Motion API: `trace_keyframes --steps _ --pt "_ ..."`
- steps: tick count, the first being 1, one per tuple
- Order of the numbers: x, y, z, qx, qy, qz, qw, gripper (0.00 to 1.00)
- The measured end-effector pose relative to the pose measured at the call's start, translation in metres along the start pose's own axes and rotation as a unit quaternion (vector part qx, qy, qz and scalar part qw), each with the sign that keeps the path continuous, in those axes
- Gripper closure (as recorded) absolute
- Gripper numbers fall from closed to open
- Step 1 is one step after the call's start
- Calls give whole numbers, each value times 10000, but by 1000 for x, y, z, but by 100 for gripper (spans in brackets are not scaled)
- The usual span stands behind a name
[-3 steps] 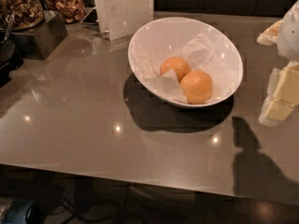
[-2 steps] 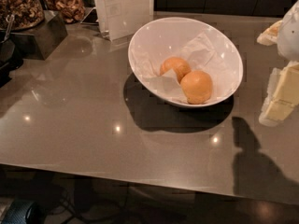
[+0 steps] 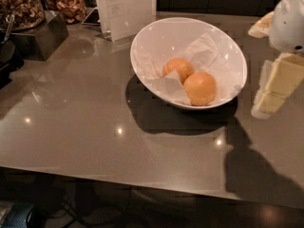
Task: Pick orange from white bowl
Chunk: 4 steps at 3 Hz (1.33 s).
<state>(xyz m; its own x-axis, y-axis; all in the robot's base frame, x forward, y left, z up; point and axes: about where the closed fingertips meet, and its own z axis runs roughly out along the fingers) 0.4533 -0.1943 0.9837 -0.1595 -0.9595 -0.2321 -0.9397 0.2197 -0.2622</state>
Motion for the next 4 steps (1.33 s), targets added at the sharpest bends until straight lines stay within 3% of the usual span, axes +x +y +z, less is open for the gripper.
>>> trace_keyframes --steps 2,3,4 --pt "-70 -37 35 -291 -381 -547 9974 0" --pt "-73 -39 36 -293 -399 -567 9972 0" --pt "-63 -48 41 -187 -490 -319 9981 0"
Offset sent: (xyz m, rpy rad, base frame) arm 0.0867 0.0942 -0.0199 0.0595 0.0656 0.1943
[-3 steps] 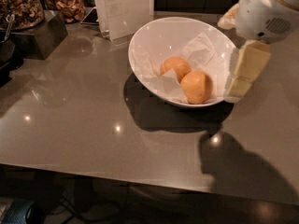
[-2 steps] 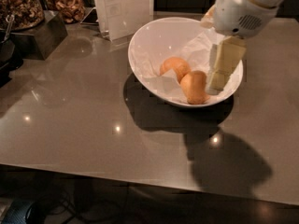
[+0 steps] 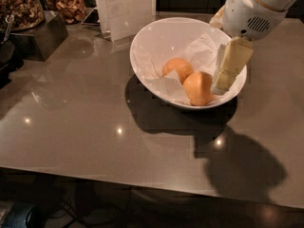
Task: Pick orange from white bowl
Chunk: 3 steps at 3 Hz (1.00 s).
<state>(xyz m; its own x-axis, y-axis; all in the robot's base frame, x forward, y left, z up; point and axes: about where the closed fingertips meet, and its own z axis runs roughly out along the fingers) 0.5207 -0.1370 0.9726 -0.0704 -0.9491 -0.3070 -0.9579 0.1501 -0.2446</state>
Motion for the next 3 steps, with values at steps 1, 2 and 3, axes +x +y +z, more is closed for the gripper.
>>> trace_keyframes --steps 1,2,3 --pt "8 -14 10 38 -121 224 9997 0" --pt "14 -27 27 -45 -190 416 9989 0" --pt "22 -30 51 -244 -194 601 9977 0"
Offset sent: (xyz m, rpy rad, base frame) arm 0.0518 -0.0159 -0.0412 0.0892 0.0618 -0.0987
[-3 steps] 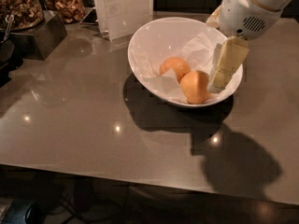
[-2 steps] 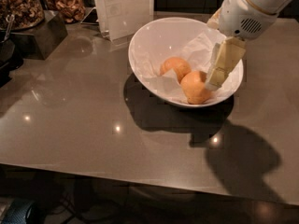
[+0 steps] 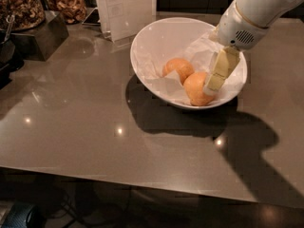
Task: Pick orange from white bowl
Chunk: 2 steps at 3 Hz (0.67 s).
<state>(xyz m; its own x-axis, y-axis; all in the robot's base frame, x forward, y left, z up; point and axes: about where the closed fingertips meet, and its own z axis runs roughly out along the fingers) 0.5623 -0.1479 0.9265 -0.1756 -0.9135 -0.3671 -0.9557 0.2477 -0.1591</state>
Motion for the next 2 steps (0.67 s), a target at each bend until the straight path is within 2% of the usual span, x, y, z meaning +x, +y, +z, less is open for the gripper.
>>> trace_keyframes --steps 1,2 --pt "0 0 1 -6 0 2 10000 0" --pt "0 0 1 -6 0 1 10000 18"
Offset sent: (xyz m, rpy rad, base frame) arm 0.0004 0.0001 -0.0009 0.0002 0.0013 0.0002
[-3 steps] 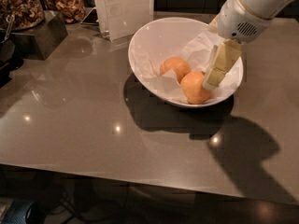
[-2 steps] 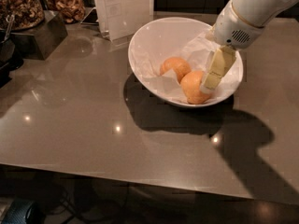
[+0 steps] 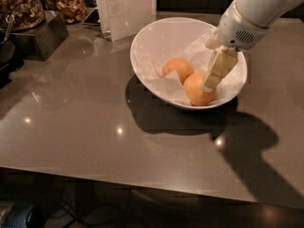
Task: Pick orange from white bowl
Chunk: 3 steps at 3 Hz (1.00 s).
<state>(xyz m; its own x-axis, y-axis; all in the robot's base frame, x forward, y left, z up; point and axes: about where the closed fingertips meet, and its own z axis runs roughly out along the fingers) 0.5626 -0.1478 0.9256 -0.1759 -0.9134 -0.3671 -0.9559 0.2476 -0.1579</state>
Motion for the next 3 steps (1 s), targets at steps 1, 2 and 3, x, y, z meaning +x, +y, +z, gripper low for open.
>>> trace_keyframes --steps 1,2,3 --pt "0 0 0 -1 0 0 10000 40" --pt "0 0 2 -16 -1 2 10000 33" --pt "4 2 18 -224 34 71 9997 27"
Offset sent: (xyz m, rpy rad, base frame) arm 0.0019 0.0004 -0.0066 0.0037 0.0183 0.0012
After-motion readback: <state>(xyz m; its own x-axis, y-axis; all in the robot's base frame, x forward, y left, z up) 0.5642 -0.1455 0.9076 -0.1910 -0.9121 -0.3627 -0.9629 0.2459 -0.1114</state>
